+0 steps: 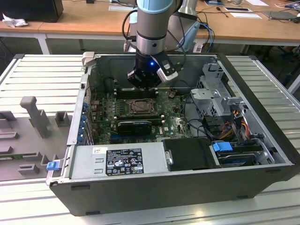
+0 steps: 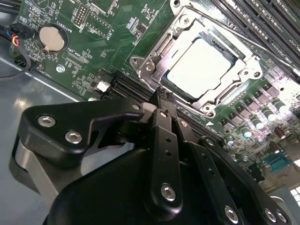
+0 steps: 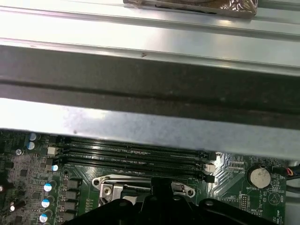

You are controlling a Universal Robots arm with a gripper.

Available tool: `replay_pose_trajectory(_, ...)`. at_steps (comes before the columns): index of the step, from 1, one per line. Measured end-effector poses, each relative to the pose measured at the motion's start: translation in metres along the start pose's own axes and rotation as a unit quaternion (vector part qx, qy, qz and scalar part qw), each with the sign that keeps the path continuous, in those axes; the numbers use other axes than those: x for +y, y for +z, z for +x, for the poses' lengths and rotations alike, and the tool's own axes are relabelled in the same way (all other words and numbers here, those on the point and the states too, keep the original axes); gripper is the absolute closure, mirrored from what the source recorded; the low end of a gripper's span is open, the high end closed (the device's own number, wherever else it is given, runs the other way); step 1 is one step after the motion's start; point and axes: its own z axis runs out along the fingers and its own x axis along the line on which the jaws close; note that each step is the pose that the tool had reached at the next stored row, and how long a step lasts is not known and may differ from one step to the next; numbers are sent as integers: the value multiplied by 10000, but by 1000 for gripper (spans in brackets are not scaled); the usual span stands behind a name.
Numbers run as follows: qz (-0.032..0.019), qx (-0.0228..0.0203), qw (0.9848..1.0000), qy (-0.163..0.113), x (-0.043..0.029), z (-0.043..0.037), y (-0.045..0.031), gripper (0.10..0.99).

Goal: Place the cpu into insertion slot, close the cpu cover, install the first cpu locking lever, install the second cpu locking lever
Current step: 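Install the second cpu locking lever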

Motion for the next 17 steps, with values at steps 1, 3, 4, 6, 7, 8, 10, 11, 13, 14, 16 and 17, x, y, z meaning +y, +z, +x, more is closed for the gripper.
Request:
replay_pose_trajectory(1, 0, 0, 10000, 1, 0, 0, 0, 980)
replay_pose_trajectory(3, 1, 0, 10000, 0, -5, 0, 0, 980)
replay_pose_trajectory(4, 2, 1, 10000, -1, -15, 1, -1, 980)
replay_pose_trajectory(6, 1, 1, 10000, 0, -32, 3, 0, 980)
replay_pose_trajectory(7, 1, 1, 10000, 0, -36, 3, 0, 980)
replay_pose_trajectory(8, 1, 1, 10000, 0, -40, 3, 0, 980)
replay_pose_trajectory(10, 1, 1, 10000, 0, -48, 4, -1, 980)
replay_pose_trajectory(11, 1, 1, 10000, 0, -52, 4, -1, 980)
replay_pose_trajectory(13, 1, 1, 10000, 0, -59, 5, -2, 980)
replay_pose_trajectory(14, 1, 1, 10000, 0, -63, 6, -2, 980)
replay_pose_trajectory(16, 1, 1, 10000, 0, -70, 6, -3, 980)
replay_pose_trajectory(17, 1, 1, 10000, 0, -73, 7, -3, 980)
